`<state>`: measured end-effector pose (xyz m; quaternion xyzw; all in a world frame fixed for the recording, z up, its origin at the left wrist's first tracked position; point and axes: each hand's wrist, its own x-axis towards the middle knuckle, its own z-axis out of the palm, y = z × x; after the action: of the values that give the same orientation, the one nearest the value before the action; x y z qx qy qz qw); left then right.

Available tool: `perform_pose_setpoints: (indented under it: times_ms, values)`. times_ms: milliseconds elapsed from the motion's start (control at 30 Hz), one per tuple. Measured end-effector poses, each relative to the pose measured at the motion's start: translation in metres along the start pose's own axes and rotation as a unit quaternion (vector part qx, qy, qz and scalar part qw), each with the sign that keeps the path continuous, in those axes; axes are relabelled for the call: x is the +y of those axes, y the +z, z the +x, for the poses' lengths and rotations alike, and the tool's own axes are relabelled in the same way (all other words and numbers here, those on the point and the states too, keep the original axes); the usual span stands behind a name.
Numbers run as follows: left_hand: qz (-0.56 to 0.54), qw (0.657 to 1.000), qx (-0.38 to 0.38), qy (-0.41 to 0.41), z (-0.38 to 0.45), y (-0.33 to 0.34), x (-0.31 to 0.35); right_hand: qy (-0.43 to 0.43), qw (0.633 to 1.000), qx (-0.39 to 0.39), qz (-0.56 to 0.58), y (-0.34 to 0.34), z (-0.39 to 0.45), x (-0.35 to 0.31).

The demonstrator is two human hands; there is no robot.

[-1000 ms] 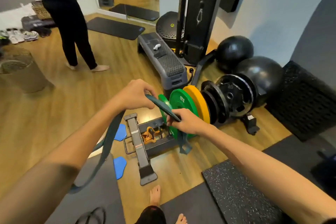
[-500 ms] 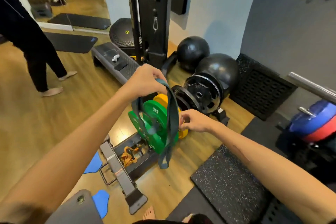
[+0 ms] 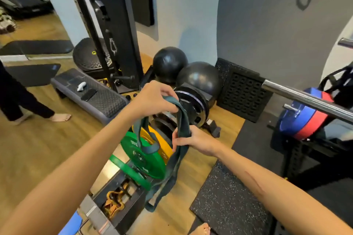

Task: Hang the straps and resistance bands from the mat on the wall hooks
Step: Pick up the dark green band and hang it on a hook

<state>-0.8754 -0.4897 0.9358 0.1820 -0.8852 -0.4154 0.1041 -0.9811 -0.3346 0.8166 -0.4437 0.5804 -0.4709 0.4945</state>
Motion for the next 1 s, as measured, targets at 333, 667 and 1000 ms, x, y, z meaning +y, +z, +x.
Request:
perform_pose_setpoints:
  times_ms: [333,667,1000]
  values:
    - [0.036,0.998,-0.008,0.047,0.143,0.016,0.026,-0.036,0.935,0.234,-0.263,-0.158,0.004,-0.055]
    - [0.093,0.968,-0.157,0.171,0.294,0.072,0.066,-0.029,0.881,0.266,-0.389,-0.29,0.029,-0.093]
    - [-0.067,0.962,-0.18,0.195,0.45,0.059,0.054,0.019,0.9,0.353,-0.254,-0.4,0.085,-0.086]
